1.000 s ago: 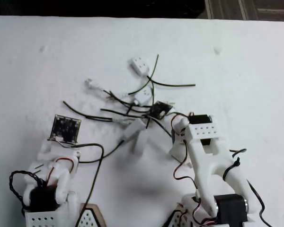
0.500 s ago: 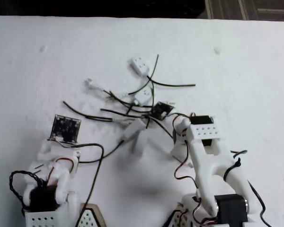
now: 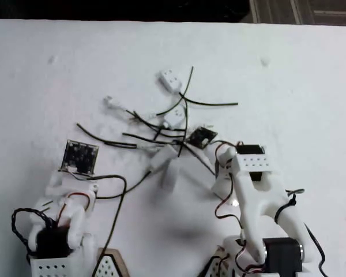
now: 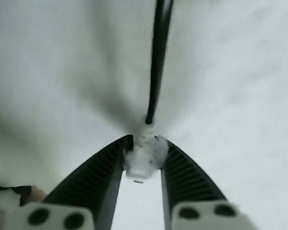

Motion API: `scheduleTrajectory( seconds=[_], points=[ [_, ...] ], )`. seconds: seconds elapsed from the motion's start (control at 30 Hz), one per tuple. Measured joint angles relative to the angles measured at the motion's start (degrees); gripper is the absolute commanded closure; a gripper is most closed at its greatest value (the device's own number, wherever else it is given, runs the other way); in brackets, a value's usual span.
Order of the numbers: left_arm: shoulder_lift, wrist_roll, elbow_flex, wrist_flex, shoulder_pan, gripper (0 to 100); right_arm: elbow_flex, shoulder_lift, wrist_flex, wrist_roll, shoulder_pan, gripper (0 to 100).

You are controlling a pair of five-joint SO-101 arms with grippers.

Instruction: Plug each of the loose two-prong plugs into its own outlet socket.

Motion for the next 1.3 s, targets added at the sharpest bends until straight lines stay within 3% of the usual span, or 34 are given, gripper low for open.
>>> scheduleTrajectory(
  seconds=[0.23,0.43,0.6,0.87,1.1,1.3],
  points=[
    [0.0,0.0,0.0,-0.53,0.0,98,-2.9,-3.52,9.67,3.69,0.0,98.1],
    [0.26,0.0,-0.7,-5.45,0.0,98,-11.43,-18.11,24.09,3.96,0.0,98.1],
    [0.26,0.0,-8.35,-6.68,0.0,98,-16.7,-33.05,32.0,-0.88,-1.49,98.1],
    [-0.35,0.79,-20.13,-7.21,0.18,97,-17.58,-48.53,30.95,-15.21,-12.04,98.1],
    [-0.35,14.51,-21.71,-10.64,4.31,76,-17.58,-54.51,24.97,-28.48,-26.81,98.1],
    [-0.35,21.71,-21.71,-11.25,11.78,76,-17.58,-55.12,19.87,-30.33,-36.4,98.1]
  ],
)
